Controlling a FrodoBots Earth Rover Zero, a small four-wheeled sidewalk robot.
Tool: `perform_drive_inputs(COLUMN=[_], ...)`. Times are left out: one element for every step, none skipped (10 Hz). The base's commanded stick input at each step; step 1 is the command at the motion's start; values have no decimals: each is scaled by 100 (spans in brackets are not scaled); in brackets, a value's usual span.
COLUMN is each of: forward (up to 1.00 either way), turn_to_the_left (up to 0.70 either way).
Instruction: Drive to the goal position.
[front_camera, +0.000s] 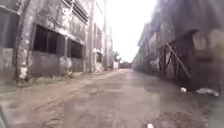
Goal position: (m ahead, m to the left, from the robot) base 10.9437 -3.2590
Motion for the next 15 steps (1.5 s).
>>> perform_drive_inputs(forward=[70, 70, 70, 70, 70, 70, 70, 70, 70, 70, 70, 70, 70, 70, 70], turn_to_the_left=[0, 0, 0, 0, 0, 0, 0, 0, 0, 0, 0, 0, 0, 0, 0])
